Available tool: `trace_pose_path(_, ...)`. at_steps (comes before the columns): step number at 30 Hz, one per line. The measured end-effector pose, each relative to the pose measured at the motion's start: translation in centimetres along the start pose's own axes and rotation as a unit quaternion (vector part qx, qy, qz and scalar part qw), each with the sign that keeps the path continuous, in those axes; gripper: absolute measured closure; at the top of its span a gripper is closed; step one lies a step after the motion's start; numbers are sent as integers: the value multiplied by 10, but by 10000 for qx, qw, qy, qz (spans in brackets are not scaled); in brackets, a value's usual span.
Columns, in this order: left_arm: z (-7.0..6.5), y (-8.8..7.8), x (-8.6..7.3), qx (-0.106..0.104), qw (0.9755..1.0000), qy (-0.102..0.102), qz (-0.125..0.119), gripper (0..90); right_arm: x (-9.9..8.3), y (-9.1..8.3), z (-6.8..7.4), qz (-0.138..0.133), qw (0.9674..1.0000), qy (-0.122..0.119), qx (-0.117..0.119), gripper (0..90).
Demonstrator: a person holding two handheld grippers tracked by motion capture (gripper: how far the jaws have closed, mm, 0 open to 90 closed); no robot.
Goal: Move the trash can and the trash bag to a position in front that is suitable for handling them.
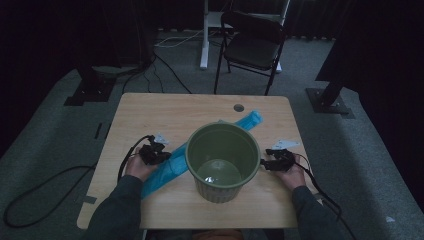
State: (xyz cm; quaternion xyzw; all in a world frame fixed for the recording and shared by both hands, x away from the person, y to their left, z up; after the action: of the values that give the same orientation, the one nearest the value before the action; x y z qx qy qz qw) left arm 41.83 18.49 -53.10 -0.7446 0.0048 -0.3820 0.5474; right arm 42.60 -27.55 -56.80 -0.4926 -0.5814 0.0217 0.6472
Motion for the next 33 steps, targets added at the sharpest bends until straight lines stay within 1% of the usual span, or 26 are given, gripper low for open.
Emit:
trace_pose_path(5, 17, -12, -16, 129, 9997, -182, 58, 894, 0, 0, 0, 0, 10000, 5, -8, 375)
trace_pose_path(7, 21, -16, -20, 154, 9995, -263, 20, 888, 0, -1, 1, 13, 10000, 20, -9, 412)
trace_pose_path(8, 22, -18, -20, 159, 9994, -295, -16, 853, 1, -2, 2, 61, 10000, 30, -14, 480)
trace_pose_path(10, 23, -23, -18, 118, 9989, -417, -202, 740, 4, -5, 4, 253, 9996, 131, 17, 542)
trace_pose_path(12, 20, -28, -11, 23, 9983, -422, -413, 665, 9, -10, 8, 210, 9996, 131, 110, 566)
trace_pose_path(13, 20, -28, -11, 23, 9983, -422, -413, 631, 9, -10, 8, 210, 9996, 131, 110, 566)
trace_pose_path(14, 20, -28, -11, 23, 9983, -422, -413, 631, 12, -13, 10, 160, 9997, 118, 161, 566)
trace_pose_path(15, 12, -28, -2, -115, 9979, -355, -534, 585, 12, -13, 10, 160, 9997, 118, 161, 577)
trace_pose_path(16, 3, -25, 3, -253, 9978, -261, -560, 572, 23, -23, 21, -14, 9991, -58, 414, 569)
trace_pose_path(17, -2, -25, 5, -350, 9975, -200, -578, 563, 26, -25, 25, -60, 9987, -126, 496, 560)
trace_pose_path(18, -8, -24, 7, -439, 9972, -126, -592, 553, 28, -28, 29, -85, 9980, -218, 587, 549)
trace_pose_path(19, -8, -24, 7, -439, 9972, -126, -592, 543, 28, -28, 29, -85, 9980, -218, 587, 549)
trace_pose_path(20, -21, -27, 8, -688, 9957, 31, -627, 538, 32, -32, 37, -127, 9966, -374, 729, 532)
trace_pose_path(21, -21, -27, 8, -688, 9957, 31, -627, 534, 32, -32, 37, -127, 9966, -374, 729, 532)
trace_pose_path(22, -32, -31, 8, -898, 9936, 140, -665, 527, 35, -34, 45, -173, 9944, -503, 911, 519)
trace_pose_path(23, -32, -31, 8, -898, 9936, 140, -665, 523, 35, -34, 45, -173, 9944, -503, 911, 519)
trace_pose_path(24, -37, -33, 7, -988, 9926, 208, -681, 523, 38, -37, 53, -189, 9919, -657, 1066, 516)
trace_pose_path(25, -48, -38, 4, -1172, 9901, 321, -698, 522, 39, -38, 57, -198, 9908, -687, 1146, 515)
trace_pose_path(26, -53, -40, 2, -1217, 9894, 402, -679, 521, 40, -40, 60, -221, 9895, -742, 1221, 515)
trace_pose_path(27, -53, -40, 2, -1217, 9894, 402, -679, 521, 40, -40, 60, -221, 9895, -742, 1221, 515)
trace_pose_path(28, -63, -43, -3, -1335, 9874, 540, -648, 521, 42, -44, 66, -234, 9870, -852, 1345, 512)
trace_pose_path(29, -67, -44, -4, -1373, 9866, 622, -619, 521, 42, -45, 68, -248, 9858, -890, 1405, 512)
trace_pose_path(30, -67, -44, -4, -1373, 9866, 622, -619, 521, 42, -45, 68, -248, 9858, -890, 1405, 512)
trace_pose_path(31, -76, -45, -7, -1449, 9849, 743, -585, 521, 43, -47, 70, -260, 9845, -920, 1471, 513)
trace_pose_path(32, -79, -45, -7, -1473, 9842, 794, -573, 522, 44, -50, 75, -272, 9822, -991, 1571, 515)
trace_pose_path(33, -83, -45, -7, -1492, 9834, 867, -556, 521, 44, -51, 76, -275, 9812, -1042, 1601, 515)
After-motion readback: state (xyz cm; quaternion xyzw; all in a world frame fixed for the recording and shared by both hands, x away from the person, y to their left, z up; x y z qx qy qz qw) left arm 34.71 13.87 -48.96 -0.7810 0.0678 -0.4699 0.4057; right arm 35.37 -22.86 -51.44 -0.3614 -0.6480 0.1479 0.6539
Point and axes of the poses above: each handheld gripper's, and its own axes: y roughly forward along the jaws, x roughly out of its top, z roughly to its left, the point moved 3 cm from there along y, roughly forward along the jaws, and after that the axes turned 13 degrees about -y, right-handed, at the moved point
